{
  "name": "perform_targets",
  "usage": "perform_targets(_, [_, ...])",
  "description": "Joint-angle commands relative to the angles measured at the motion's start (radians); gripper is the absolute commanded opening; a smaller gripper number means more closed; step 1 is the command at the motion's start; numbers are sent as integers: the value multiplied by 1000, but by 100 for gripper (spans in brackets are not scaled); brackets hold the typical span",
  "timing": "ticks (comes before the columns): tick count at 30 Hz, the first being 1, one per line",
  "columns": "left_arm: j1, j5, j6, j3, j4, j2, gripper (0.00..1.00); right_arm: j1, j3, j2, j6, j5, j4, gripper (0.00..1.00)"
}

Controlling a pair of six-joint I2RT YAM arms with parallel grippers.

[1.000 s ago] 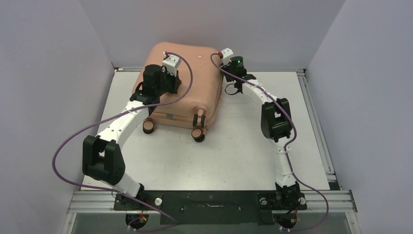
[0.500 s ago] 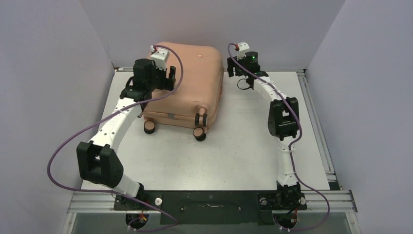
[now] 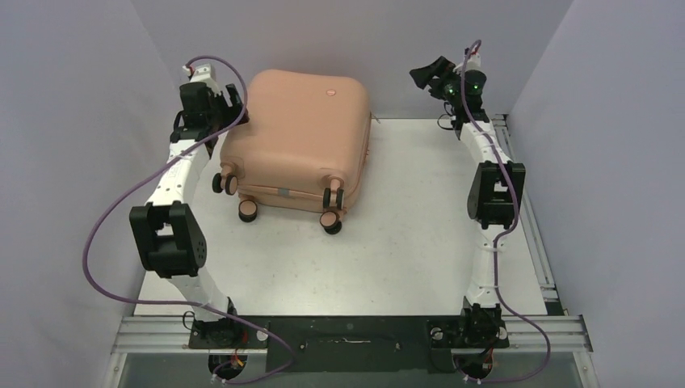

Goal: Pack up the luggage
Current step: Zip the luggage at the center of the board, then move the luggage to the center of the board.

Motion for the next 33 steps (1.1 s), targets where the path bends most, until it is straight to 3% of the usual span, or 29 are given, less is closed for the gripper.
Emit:
perform_targets(1, [46,224,-158,102,67,129,80,39,-5,57,360,-222,337,90])
perform_targets(4, [70,354,-229,168,77,211,84,62,-7,91,436,-245,386,90])
perform_targets(7, [83,488,-289,222,112,288,96,80,-2,135,505,-266,467,90])
perform_targets(12, [87,614,-318,274,107,351,96,98,-3,190,630,-380,700,90])
perform_targets(16, [106,562,-246,145,98,208,96,94,-263,116,916,-556,1115,90])
perform_targets(18, [119,491,-192,91,53,123,96,95,-463,-5,852,-621,1139,90])
perform_targets(21, [127,380,-77,50,-92,17,96,98,-669,-241,515,-666,816,90])
perform_targets(25, [123,285,43,-77,-152,-161,96,108,-651,-413,-144,-547,-27,90])
perform_targets(26, [118,267,72,-115,-159,-211,96,116,-636,-438,-275,-497,-159,90])
perform_targets(27, [108,241,103,-143,-176,-255,96,119,-639,-462,-359,-465,-260,90])
perform_targets(33, [14,44,287,-276,-295,-410,100,98,-685,-565,-485,-447,-441,90])
